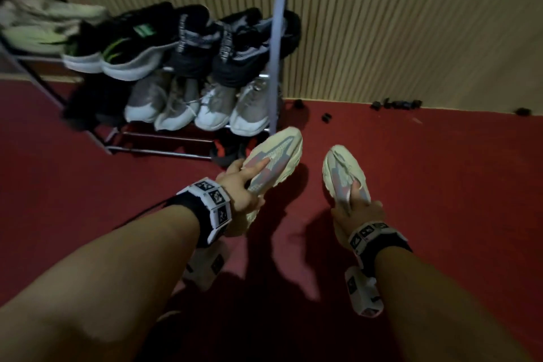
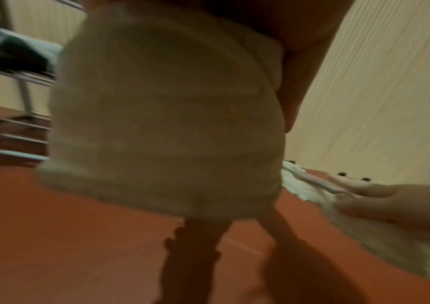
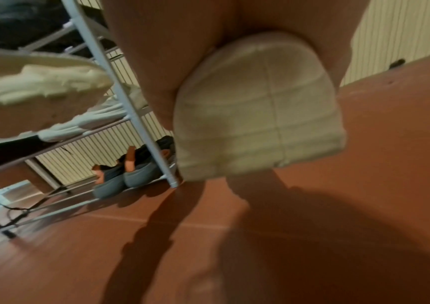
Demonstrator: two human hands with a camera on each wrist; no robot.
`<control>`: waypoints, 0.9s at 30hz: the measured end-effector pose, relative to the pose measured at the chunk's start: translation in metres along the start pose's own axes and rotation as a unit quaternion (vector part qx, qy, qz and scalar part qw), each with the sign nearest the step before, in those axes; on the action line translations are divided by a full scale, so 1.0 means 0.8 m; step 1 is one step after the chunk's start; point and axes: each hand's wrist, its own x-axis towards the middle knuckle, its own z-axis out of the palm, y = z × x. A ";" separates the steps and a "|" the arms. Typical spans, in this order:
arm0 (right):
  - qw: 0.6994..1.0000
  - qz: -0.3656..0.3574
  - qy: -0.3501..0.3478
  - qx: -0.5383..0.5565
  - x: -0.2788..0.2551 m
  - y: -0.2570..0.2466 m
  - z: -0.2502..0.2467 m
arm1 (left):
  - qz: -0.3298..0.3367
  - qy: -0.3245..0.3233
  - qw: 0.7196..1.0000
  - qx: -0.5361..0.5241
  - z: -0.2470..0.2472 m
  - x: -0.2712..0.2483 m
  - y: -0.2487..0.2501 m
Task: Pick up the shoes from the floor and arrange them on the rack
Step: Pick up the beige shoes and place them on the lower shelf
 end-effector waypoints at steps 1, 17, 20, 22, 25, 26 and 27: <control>1.000 -0.002 -0.008 0.000 -0.006 -0.007 0.008 | -0.013 0.006 1.000 0.012 -0.004 -0.008 -0.014; 0.993 0.076 -0.049 -0.075 -0.103 -0.163 0.121 | -0.014 -0.042 0.998 0.045 -0.109 -0.020 -0.235; 0.993 0.069 -0.055 -0.073 -0.130 -0.204 0.147 | -0.014 -0.078 0.995 0.067 -0.138 -0.014 -0.274; 0.993 0.076 -0.040 -0.083 -0.147 -0.231 0.165 | -0.015 -0.078 0.996 0.045 -0.150 -0.008 -0.297; 0.990 0.101 -0.031 -0.096 -0.163 -0.269 0.188 | -0.002 -0.053 0.999 0.013 -0.160 -0.007 -0.335; 0.988 0.104 -0.027 -0.108 -0.165 -0.284 0.193 | 0.013 -0.039 0.999 0.019 -0.164 -0.006 -0.346; 0.987 0.107 -0.027 -0.120 -0.167 -0.298 0.197 | 0.007 -0.040 0.999 0.002 -0.169 -0.007 -0.355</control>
